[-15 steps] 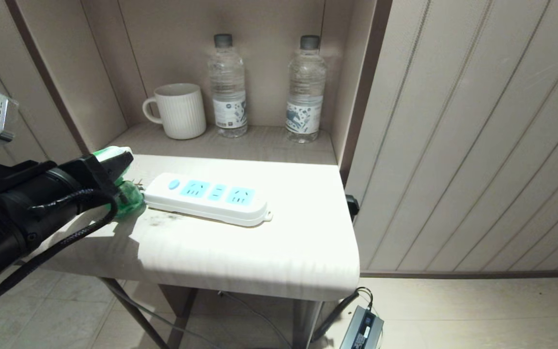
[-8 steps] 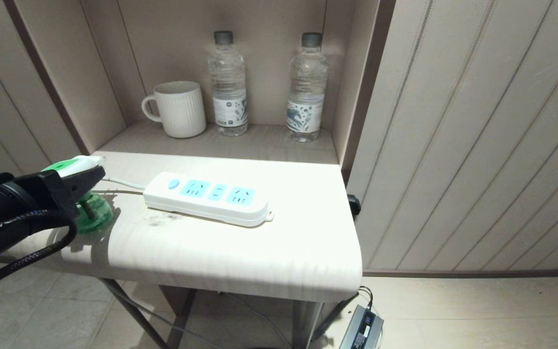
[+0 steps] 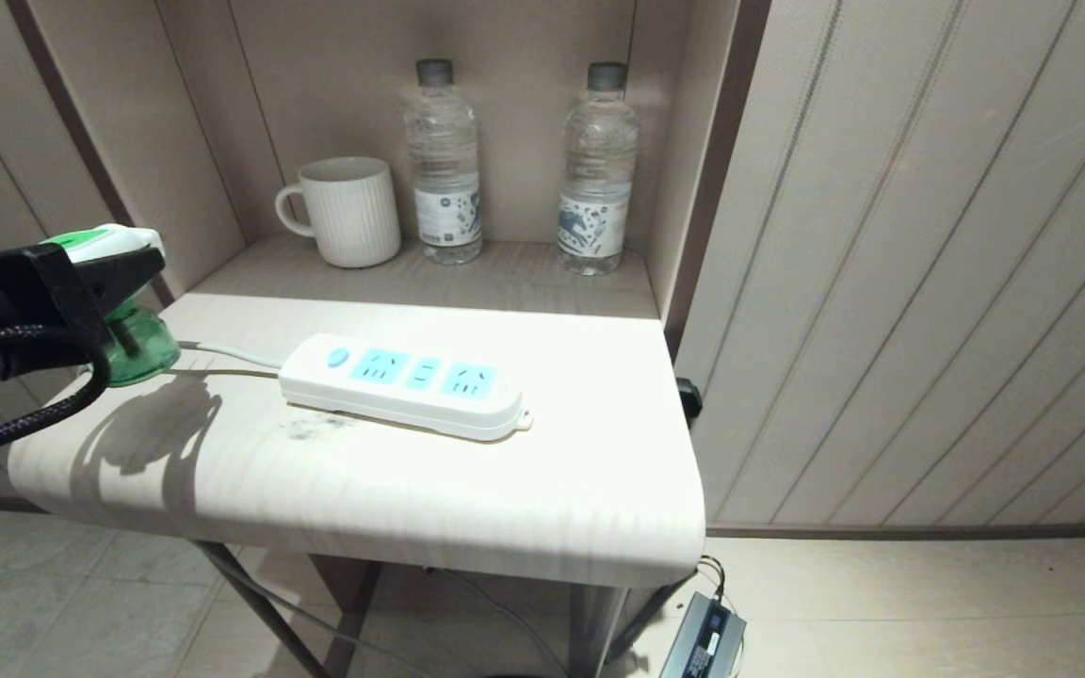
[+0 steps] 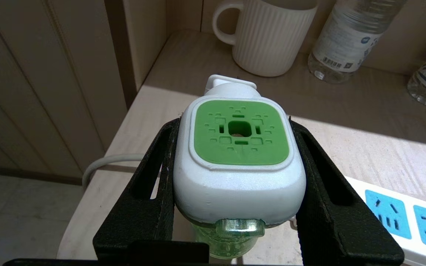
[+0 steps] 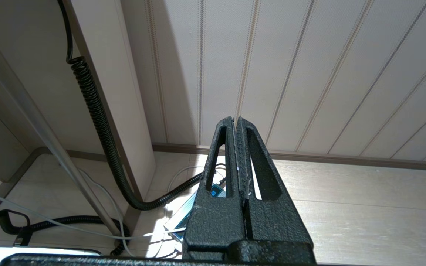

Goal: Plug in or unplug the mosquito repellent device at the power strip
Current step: Place the mosquito repellent liquid on the table

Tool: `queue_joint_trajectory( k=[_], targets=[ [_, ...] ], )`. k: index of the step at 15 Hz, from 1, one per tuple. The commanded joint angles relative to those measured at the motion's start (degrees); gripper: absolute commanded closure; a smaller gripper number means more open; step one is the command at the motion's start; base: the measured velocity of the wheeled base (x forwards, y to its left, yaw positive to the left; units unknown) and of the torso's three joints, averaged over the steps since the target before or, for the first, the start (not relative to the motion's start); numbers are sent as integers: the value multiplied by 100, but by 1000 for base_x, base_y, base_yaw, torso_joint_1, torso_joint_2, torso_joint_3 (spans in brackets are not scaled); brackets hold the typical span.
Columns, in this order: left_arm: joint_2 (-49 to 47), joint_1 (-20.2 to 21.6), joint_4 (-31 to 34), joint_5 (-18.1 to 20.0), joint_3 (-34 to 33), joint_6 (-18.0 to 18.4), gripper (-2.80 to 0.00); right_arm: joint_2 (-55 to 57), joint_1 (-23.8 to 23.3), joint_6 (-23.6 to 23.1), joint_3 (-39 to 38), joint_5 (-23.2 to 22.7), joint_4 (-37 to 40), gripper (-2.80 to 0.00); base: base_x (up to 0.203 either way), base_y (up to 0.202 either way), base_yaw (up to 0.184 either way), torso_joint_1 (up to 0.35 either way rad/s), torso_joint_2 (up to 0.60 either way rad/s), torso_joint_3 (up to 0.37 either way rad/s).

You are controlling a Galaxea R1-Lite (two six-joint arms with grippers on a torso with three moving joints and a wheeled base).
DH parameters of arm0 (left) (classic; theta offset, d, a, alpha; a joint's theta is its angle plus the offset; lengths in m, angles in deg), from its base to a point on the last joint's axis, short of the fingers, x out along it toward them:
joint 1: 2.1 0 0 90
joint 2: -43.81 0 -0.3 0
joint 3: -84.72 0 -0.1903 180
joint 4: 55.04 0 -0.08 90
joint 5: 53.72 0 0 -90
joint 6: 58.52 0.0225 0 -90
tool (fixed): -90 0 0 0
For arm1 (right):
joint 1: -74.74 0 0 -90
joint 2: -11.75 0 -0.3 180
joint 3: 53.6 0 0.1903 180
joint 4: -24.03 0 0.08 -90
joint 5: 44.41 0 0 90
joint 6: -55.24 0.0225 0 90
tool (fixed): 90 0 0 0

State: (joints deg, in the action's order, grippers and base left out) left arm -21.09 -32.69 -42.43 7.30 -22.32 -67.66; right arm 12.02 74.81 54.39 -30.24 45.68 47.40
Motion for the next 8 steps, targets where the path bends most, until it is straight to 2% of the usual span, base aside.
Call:
queue_joint_trajectory(
  k=[1, 3, 4, 8],
  targets=[
    [-177, 0, -24, -27, 50, 140, 0, 0, 1, -3, 0, -1, 0, 0, 0, 0, 0, 0, 0, 0],
    [-452, 0, -69, -35, 37, 665, 0, 0, -7, -3, 0, -1, 0, 0, 0, 0, 0, 0, 0, 0],
    [-494, 0, -72, -28, 48, 758, 0, 0, 1, -3, 0, -1, 0, 0, 0, 0, 0, 0, 0, 0],
    [-664, -9, -75, 24, 111, 755, 0, 0, 1, -3, 0, -1, 0, 0, 0, 0, 0, 0, 0, 0]
  ],
)
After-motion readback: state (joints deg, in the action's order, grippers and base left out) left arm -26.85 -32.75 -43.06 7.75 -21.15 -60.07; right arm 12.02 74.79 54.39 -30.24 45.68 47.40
